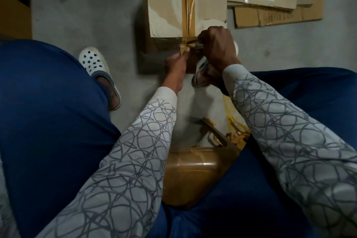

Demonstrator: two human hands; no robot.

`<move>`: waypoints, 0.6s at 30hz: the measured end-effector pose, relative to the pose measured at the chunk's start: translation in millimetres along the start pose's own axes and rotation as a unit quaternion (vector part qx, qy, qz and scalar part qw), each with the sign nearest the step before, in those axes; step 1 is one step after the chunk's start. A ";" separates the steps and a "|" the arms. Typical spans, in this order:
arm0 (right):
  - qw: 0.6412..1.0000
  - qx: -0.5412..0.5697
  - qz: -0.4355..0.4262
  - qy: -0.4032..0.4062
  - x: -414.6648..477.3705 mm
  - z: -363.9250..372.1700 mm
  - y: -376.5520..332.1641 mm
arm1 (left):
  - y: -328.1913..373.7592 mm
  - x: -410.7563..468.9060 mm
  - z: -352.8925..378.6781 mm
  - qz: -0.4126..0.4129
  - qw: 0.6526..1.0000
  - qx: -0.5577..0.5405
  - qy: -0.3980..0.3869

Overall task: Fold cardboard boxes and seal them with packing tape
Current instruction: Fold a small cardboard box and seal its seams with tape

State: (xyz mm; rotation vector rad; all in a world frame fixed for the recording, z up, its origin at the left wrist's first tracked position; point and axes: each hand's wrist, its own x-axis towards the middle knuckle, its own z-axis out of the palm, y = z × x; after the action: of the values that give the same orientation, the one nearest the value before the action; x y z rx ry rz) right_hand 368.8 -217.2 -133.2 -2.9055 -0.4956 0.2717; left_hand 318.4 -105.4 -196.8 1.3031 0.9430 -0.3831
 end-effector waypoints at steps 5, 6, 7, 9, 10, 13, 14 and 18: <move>0.997 -0.044 -0.005 -0.059 5.1 6.3 -1.5 | -0.1 -7.1 -0.8 0.002 0.999 0.043 -0.002; 0.996 -0.045 -0.011 -0.070 3.0 8.2 -3.6 | -1.1 -8.8 -1.1 0.008 0.998 0.054 -0.003; 0.995 -0.047 -0.015 -0.083 -0.4 10.9 -4.7 | -2.7 -9.5 -0.5 0.017 0.998 0.062 -0.006; 0.994 -0.040 0.001 -0.100 -9.5 17.5 -2.5 | -2.8 -12.8 -0.9 0.025 0.995 0.092 -0.001; 0.994 -0.027 0.021 -0.100 -14.3 19.7 0.5 | -1.2 -15.2 -1.6 0.022 0.994 0.109 0.006; 0.990 -0.015 0.100 -0.099 -24.3 15.0 6.5 | -0.5 -18.8 -8.8 -0.019 0.991 0.119 0.053; 0.987 -0.016 0.123 -0.102 -26.1 13.6 10.0 | -1.9 -19.2 -11.9 -0.038 0.990 0.114 0.071; 0.985 0.101 0.123 -0.069 -22.5 0.6 17.1 | -5.5 -23.2 -23.4 -0.059 0.984 0.110 0.128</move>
State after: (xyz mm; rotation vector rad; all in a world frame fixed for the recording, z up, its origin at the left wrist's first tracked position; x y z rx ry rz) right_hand 353.2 -240.7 -134.0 -2.7560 -0.1163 0.5295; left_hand 292.1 -91.1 -182.0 1.5278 1.2245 -0.4274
